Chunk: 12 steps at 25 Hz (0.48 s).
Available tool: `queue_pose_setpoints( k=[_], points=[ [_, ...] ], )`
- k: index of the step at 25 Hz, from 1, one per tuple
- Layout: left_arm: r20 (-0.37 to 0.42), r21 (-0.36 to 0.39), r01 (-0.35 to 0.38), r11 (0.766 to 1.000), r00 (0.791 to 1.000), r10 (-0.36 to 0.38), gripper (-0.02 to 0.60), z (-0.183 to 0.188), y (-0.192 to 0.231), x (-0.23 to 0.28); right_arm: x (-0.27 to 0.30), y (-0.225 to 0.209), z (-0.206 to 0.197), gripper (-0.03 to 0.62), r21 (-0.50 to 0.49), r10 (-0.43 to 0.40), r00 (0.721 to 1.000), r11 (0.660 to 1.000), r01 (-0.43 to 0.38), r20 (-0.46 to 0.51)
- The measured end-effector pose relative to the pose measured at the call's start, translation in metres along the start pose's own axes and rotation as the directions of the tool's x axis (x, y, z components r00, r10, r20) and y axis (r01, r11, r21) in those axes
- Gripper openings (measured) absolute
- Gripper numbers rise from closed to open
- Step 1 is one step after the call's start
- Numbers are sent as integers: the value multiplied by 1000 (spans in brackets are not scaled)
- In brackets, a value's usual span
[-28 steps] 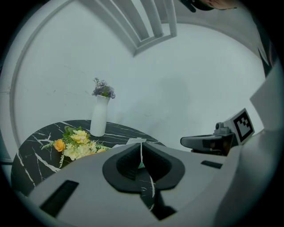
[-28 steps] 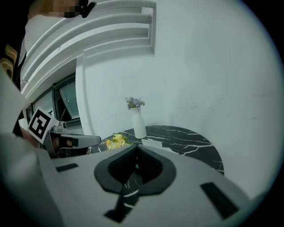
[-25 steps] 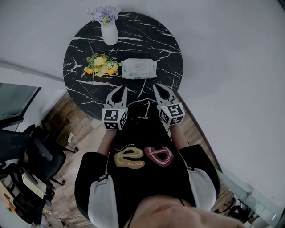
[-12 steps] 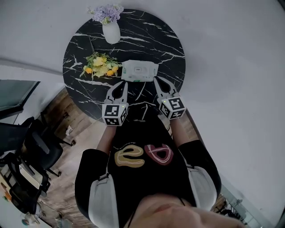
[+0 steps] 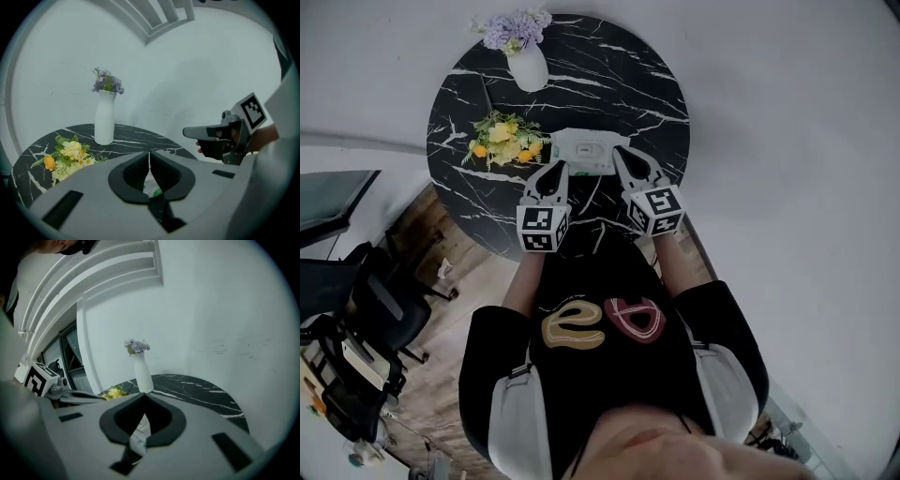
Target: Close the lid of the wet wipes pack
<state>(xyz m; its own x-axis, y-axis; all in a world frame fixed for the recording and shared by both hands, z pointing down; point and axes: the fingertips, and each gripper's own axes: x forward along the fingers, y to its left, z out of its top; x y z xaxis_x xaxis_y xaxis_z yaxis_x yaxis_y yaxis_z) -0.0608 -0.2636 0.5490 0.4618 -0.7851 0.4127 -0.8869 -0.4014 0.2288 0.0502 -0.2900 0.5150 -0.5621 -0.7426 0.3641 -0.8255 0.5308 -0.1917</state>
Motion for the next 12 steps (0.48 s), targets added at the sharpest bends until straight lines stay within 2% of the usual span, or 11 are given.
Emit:
queue_pose_setpoints(
  k=[6,12],
  points=[
    [-39,-8,-30,1000,999,30,23,-6,10,16,20,-13,-4,11,18,-1,999,1000,2,-47],
    [-111,-21,-50,999,993,47,23,-26,21,36,41,-9,-19,11,27,27,994,999,-25,-106]
  ],
)
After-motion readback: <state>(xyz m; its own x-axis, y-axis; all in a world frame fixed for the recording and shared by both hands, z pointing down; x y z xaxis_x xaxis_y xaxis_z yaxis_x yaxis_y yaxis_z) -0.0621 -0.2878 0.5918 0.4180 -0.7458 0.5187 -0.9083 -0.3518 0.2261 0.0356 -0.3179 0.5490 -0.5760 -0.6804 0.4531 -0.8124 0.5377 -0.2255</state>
